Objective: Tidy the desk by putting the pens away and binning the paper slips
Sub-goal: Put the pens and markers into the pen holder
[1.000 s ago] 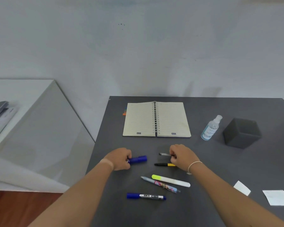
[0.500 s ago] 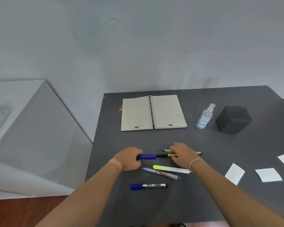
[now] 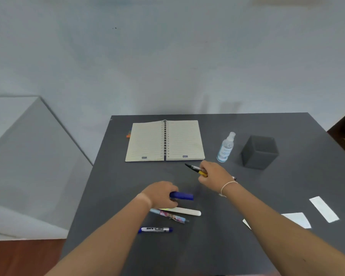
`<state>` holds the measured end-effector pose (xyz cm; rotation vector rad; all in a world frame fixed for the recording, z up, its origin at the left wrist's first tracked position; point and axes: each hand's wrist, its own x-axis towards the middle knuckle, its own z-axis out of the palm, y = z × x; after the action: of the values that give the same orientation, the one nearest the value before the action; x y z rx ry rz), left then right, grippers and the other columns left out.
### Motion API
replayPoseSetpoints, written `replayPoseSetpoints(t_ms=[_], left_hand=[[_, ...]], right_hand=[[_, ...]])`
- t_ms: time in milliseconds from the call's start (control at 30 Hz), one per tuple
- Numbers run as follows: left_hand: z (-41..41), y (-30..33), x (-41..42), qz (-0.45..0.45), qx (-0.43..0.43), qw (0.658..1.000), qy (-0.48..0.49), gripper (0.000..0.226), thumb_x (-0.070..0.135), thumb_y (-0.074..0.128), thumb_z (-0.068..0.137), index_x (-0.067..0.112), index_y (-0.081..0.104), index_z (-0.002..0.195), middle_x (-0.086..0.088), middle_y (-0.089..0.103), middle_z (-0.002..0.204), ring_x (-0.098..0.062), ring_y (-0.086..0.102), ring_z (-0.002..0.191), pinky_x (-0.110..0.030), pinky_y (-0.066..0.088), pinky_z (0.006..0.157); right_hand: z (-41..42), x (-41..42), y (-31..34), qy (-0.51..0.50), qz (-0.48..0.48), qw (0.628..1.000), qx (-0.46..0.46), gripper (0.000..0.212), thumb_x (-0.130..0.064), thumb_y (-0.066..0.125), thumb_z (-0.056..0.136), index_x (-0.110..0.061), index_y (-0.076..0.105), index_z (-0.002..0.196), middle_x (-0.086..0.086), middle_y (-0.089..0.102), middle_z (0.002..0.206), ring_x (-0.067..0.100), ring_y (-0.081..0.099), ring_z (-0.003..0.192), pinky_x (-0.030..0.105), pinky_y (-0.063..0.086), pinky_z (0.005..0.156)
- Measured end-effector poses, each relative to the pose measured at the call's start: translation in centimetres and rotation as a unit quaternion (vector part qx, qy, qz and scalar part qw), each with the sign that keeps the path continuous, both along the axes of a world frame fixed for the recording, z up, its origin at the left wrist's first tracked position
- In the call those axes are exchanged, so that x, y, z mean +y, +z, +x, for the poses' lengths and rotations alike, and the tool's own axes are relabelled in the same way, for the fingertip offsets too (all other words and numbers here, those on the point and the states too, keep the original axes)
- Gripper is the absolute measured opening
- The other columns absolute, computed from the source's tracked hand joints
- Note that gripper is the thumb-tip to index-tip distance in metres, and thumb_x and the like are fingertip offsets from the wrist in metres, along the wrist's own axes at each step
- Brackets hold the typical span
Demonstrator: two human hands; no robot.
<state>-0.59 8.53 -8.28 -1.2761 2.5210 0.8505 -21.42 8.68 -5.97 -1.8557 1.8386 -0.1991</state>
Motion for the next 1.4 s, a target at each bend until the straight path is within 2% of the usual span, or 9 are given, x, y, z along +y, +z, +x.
replayPoseSetpoints(t_ms=[233,400,567,700,767,933,1133,1233,1400], left_hand=[[-3.8,-0.5,1.2,0.014,-0.079,0.996,-0.024,0.012,0.027,0.057,0.076,0.018,0.054,0.083,-0.006,0.058,0.096,-0.024,0.055,0.088,-0.037,0.046,0.079],[-4.7,0.0,1.2,0.007,-0.091,0.996,0.010,0.011,0.021,0.056,0.072,0.021,0.046,0.078,-0.007,0.059,0.090,-0.023,0.052,0.078,-0.030,0.038,0.066],[-5.4,1.8,-0.8,0.007,-0.041,0.996,0.073,0.016,0.027,0.057,0.075,0.022,0.044,0.082,0.003,0.052,0.078,-0.020,0.050,0.071,-0.029,0.037,0.065],[-6.9,4.2,-3.0,-0.014,0.047,0.986,0.159,0.017,0.028,0.054,0.076,0.013,0.047,0.083,0.001,0.050,0.071,-0.020,0.046,0.063,-0.029,0.034,0.059],[-8.4,5.9,-4.2,-0.021,0.097,0.975,0.197,0.018,0.027,0.053,0.081,0.010,0.048,0.085,0.001,0.047,0.068,-0.018,0.043,0.061,-0.029,0.032,0.059],[-14.5,10.1,-6.2,-0.018,0.251,0.929,0.273,0.018,0.025,0.048,0.088,0.018,0.039,0.075,0.002,0.041,0.067,-0.016,0.038,0.060,-0.027,0.032,0.058],[-22.5,12.4,-6.7,0.081,0.438,0.826,0.346,0.010,0.025,0.047,0.090,0.018,0.047,0.082,-0.008,0.050,0.081,-0.019,0.045,0.067,-0.028,0.039,0.056],[-25.7,12.1,-6.3,0.104,0.489,0.786,0.365,0.007,0.025,0.047,0.093,0.019,0.051,0.092,-0.007,0.058,0.088,-0.019,0.051,0.072,-0.028,0.043,0.058],[-29.1,10.4,-6.3,0.119,0.504,0.764,0.384,0.019,0.024,0.045,0.095,0.018,0.046,0.113,0.001,0.059,0.089,-0.015,0.058,0.095,-0.026,0.047,0.071]], right_hand=[[-3.7,-0.8,1.1,-0.002,-0.002,0.999,-0.036,0.011,-0.015,0.050,0.081,-0.016,0.040,0.085,0.003,0.048,0.086,0.024,0.044,0.078,0.029,0.037,0.069],[-4.5,-1.2,1.1,0.003,0.006,0.997,-0.078,0.009,-0.013,0.047,0.081,-0.014,0.042,0.088,0.005,0.049,0.084,0.025,0.043,0.076,0.030,0.037,0.067],[-5.0,-2.1,2.7,0.009,-0.011,0.993,-0.113,0.011,-0.012,0.045,0.085,-0.012,0.045,0.096,-0.003,0.042,0.073,0.023,0.044,0.071,0.029,0.037,0.063],[-6.2,-3.2,5.1,-0.033,-0.055,0.985,-0.161,0.015,-0.011,0.040,0.087,-0.013,0.050,0.097,0.000,0.035,0.105,0.020,0.042,0.060,0.024,0.036,0.054],[-7.4,-3.8,6.6,-0.036,-0.071,0.982,-0.170,0.021,-0.013,0.038,0.090,-0.011,0.050,0.106,0.007,0.048,0.097,0.022,0.046,0.065,0.027,0.037,0.057],[-11.5,-4.8,10.0,-0.130,-0.129,0.938,-0.294,0.019,-0.015,0.032,0.098,-0.011,0.047,0.108,-0.003,0.048,0.076,0.011,0.044,0.065,0.023,0.037,0.059],[-16.7,-4.5,10.5,-0.241,-0.143,0.860,-0.427,0.013,-0.006,0.030,0.097,-0.011,0.042,0.099,0.005,0.054,0.079,0.014,0.053,0.070,0.021,0.046,0.069],[-18.5,-4.2,9.5,-0.289,-0.144,0.825,-0.464,0.010,-0.005,0.032,0.097,-0.010,0.041,0.098,0.007,0.056,0.082,0.017,0.057,0.075,0.019,0.047,0.069],[-20.5,-3.8,7.0,-0.341,-0.136,0.791,-0.489,0.018,-0.008,0.034,0.097,-0.021,0.043,0.088,-0.001,0.058,0.076,0.019,0.060,0.090,0.034,0.046,0.092]])
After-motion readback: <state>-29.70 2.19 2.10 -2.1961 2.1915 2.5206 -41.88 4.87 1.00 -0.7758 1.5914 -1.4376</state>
